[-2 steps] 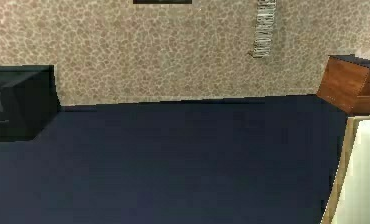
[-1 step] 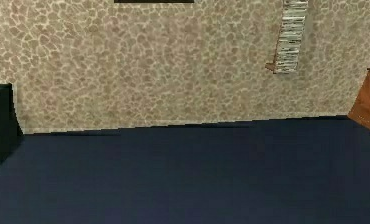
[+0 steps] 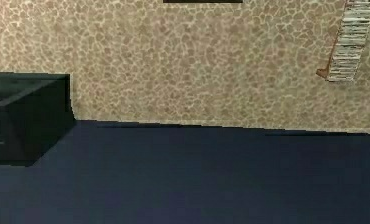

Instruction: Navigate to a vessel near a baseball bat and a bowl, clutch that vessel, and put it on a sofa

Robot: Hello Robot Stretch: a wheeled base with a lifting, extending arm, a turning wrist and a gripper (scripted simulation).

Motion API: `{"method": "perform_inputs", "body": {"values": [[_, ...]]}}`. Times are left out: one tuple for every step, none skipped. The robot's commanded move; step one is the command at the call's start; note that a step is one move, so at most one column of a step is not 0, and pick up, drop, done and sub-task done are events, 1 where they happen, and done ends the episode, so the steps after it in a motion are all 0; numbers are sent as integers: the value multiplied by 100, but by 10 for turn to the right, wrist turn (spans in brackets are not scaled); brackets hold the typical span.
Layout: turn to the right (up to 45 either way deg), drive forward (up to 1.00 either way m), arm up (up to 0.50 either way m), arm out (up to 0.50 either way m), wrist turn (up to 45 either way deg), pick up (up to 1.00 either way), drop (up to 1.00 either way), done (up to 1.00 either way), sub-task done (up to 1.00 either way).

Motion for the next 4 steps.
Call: {"method": "perform_inputs", "body": {"values": [[0,5,0,0,0,0,0,0,0],[450,0,0,0,0,0,0,0,0],[30,0,0,0,0,0,0,0,0],[0,70,0,0,0,0,0,0,0]]}}
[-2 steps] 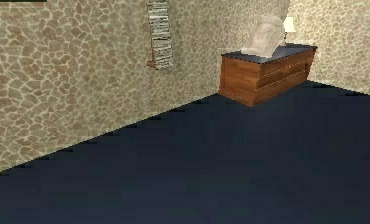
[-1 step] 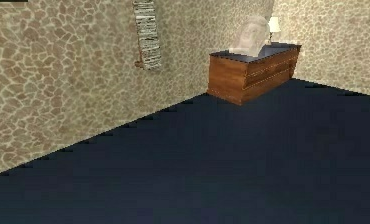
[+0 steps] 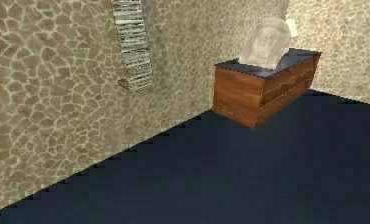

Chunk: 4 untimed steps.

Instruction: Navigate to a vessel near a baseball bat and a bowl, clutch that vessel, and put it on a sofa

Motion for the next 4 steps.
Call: {"method": "perform_inputs", "body": {"values": [[450,0,0,0,0,0,0,0,0],[30,0,0,0,0,0,0,0,0],[0,100,0,0,0,0,0,0,0],[450,0,0,0,0,0,0,0,0]]}}
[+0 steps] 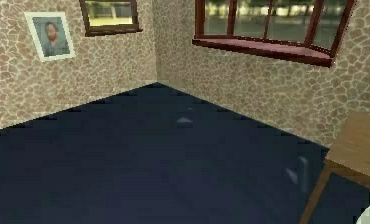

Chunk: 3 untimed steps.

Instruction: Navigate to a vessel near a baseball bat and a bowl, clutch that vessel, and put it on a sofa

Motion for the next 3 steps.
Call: {"method": "perform_inputs", "body": {"values": [[30,0,0,0,0,0,0,0,0],[0,40,0,0,0,0,0,0,0],[-180,0,0,0,0,0,0,0,0]]}}
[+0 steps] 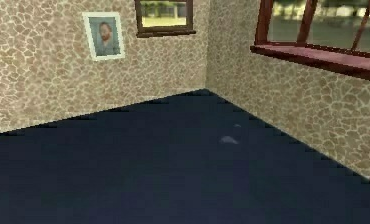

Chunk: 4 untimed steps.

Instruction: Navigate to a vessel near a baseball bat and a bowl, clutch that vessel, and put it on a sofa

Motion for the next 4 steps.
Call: {"method": "perform_inputs", "body": {"values": [[450,0,0,0,0,0,0,0,0],[60,0,0,0,0,0,0,0,0],[30,0,0,0,0,0,0,0,0],[-270,0,0,0,0,0,0,0,0]]}}
